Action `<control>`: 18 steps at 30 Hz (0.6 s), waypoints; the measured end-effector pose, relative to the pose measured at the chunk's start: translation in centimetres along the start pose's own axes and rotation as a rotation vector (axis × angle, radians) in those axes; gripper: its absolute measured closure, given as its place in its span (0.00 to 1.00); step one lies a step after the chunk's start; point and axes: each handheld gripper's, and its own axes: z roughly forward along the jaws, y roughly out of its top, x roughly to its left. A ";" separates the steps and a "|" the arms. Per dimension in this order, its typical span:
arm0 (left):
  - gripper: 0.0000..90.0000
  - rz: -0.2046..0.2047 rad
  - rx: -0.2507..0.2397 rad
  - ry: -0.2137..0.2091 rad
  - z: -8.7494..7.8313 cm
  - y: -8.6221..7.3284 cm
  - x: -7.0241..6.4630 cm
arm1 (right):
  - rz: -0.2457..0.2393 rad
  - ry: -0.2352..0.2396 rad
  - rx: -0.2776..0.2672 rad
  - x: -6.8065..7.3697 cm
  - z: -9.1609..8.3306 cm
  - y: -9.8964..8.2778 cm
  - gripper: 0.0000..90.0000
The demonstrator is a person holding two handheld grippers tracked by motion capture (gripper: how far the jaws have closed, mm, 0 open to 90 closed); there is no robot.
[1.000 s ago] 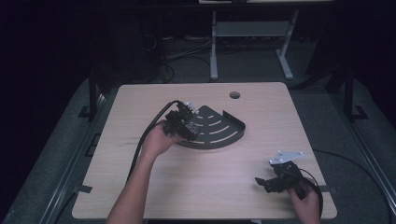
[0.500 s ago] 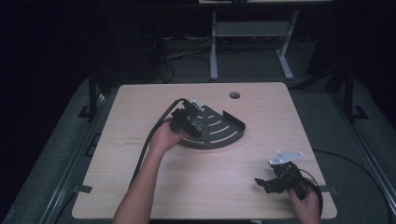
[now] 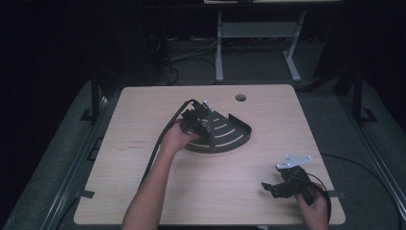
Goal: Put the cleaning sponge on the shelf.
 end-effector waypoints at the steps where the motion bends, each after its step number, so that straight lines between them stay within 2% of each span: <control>1: 0.37 0.000 0.002 0.003 0.2 0.1 0.1 | 0.001 -0.001 0.001 0.0 0.0 0.0 0.16; 4: 0.37 0.003 0.004 0.021 0.8 0.2 0.1 | -0.002 0.001 0.001 0.0 0.0 0.0 0.16; 5: 0.37 -0.008 0.004 0.018 1.1 0.2 0.2 | -0.002 0.000 0.006 0.0 0.0 0.1 0.16; 13: 0.37 -0.015 0.022 0.018 2.3 0.4 0.5 | 0.006 0.004 -0.003 -0.1 0.0 0.0 0.16; 18: 0.37 -0.027 0.032 0.003 2.9 0.3 0.8 | -0.003 0.003 -0.002 -0.1 0.0 0.0 0.16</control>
